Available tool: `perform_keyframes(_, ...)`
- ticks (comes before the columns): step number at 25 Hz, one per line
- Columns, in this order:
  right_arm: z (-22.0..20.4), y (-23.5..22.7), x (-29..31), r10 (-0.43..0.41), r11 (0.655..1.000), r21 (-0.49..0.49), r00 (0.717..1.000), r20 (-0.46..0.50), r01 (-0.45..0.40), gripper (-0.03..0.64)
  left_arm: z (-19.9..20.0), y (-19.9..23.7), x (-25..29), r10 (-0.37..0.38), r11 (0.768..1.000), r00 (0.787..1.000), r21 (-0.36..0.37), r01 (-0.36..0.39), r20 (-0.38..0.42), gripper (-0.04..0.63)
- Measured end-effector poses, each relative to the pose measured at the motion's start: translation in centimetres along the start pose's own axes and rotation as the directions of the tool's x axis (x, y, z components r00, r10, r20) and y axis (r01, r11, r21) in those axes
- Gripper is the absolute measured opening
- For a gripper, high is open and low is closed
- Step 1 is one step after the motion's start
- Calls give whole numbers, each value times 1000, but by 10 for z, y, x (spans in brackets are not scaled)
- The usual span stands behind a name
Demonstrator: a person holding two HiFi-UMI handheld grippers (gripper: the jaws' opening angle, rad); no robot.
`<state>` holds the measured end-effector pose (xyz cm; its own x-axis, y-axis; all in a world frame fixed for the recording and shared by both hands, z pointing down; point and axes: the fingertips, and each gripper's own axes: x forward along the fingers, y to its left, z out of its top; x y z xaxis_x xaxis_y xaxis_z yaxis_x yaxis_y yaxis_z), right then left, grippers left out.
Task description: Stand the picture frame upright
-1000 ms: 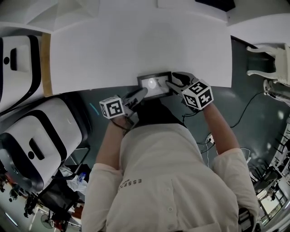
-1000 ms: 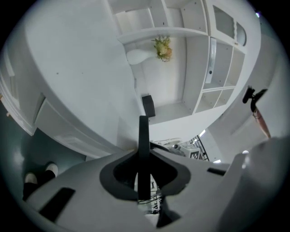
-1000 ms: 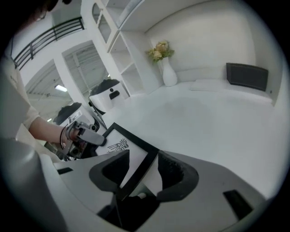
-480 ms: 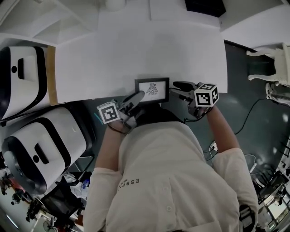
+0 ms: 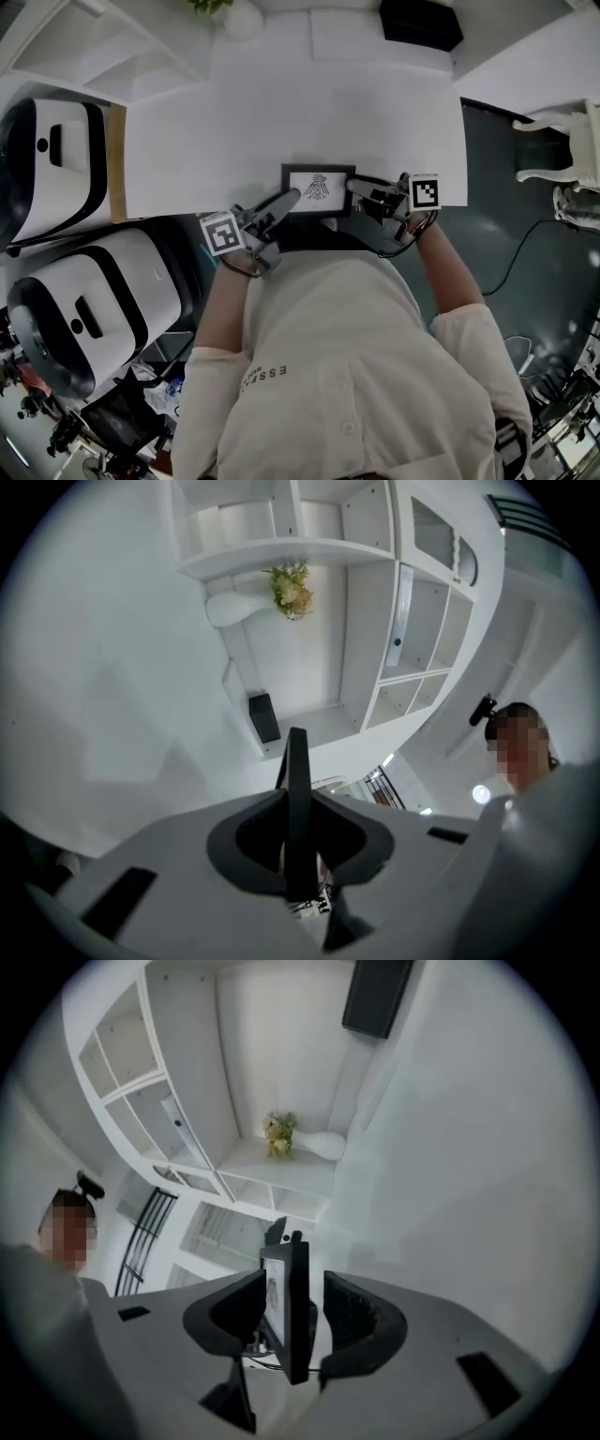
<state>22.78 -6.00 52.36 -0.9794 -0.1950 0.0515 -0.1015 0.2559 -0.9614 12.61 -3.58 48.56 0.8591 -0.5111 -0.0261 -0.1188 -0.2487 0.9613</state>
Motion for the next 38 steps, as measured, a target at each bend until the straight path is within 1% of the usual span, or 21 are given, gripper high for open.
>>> perform_keyframes(1,3,4,3,31,999,28,999,10,-31,191,3,0,0,1,1000,1000,2,-1,-2,60)
perform_keyframes(2,4,6,6,46,998,47,999,17,-47,150,7,0,0,0,1000,1000,0,0,0,60)
perform_keyframes(4,6,7,11,48,997,55,999,21,-49,89,15,1,-2,-3,1000,1000,-16,3,15,60)
perform_keyframes(7,9,10,20,35,999,37,999,21,-36,84,26,4,-7,-1,1000,1000,-21,2,15,60)
perform_keyframes(12,23,16,46,-17,999,-29,1000,24,18,83,47,18,-24,34,999,998,20,-33,-57,61)
perform_keyframes(14,28,19,62,-40,998,-50,999,22,41,83,61,24,-33,54,997,995,51,-50,-83,63)
perform_keyframes(17,37,23,85,-76,993,-86,997,18,77,82,81,34,-48,104,988,987,127,-88,-124,64)
perform_keyframes(19,41,25,96,-102,988,-113,995,12,102,81,90,39,-56,116,982,981,163,-90,-157,64)
perform_keyframes(22,48,30,117,-143,975,-174,990,-2,140,83,103,46,-69,154,965,963,243,-98,-223,64)
perform_keyframes(24,55,30,144,-161,965,-209,987,-11,155,83,124,55,-83,174,953,955,284,-103,-240,66)
perform_keyframes(29,77,35,198,-196,943,-275,981,2,189,83,176,65,-110,182,938,958,331,-102,-220,70)
perform_keyframes(32,88,37,222,-229,918,-330,973,13,220,83,199,72,-119,195,925,961,362,-113,-197,74)
perform_keyframes(35,100,34,242,-276,880,-396,961,22,261,83,222,79,-125,222,900,960,415,-134,-170,81)
perform_keyframes(38,110,29,258,-316,848,-441,948,25,294,83,240,86,-129,240,874,957,465,-140,-163,83)
